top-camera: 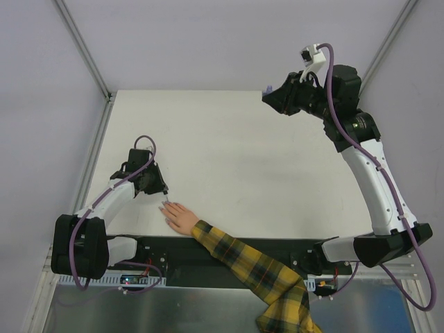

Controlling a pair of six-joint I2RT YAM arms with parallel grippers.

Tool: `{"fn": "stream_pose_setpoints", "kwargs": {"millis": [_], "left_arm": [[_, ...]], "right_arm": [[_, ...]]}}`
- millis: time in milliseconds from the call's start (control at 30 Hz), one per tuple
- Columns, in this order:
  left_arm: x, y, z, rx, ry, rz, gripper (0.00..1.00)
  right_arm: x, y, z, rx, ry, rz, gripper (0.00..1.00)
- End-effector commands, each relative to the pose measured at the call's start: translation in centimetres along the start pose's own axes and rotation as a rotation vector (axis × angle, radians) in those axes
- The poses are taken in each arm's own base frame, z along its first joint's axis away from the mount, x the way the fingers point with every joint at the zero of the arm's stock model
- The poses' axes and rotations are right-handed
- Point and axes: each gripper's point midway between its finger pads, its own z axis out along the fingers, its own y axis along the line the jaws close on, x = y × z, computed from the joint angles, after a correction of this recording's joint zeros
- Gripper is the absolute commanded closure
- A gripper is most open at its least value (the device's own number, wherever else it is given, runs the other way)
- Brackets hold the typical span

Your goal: Paint the nails

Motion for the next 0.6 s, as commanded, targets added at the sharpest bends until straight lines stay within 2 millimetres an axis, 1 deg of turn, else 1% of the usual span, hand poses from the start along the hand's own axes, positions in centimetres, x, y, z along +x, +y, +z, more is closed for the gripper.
{"fn": "stream_pose_setpoints", "kwargs": {"millis": [0,567], "left_arm": [[0.43,-0.67,-0.10,0.029,0.015,-0.001,1.00],[0.58,0.09,0.34,-0.018,0.031,-0.022,1.00]], "right_arm": [[-2.00,1.47,-1.46,-0.039,-0.073,-0.027,1.00],[-2.01,1.29,-1.44,-0.031,-0.072,-0.024,1.00]]}}
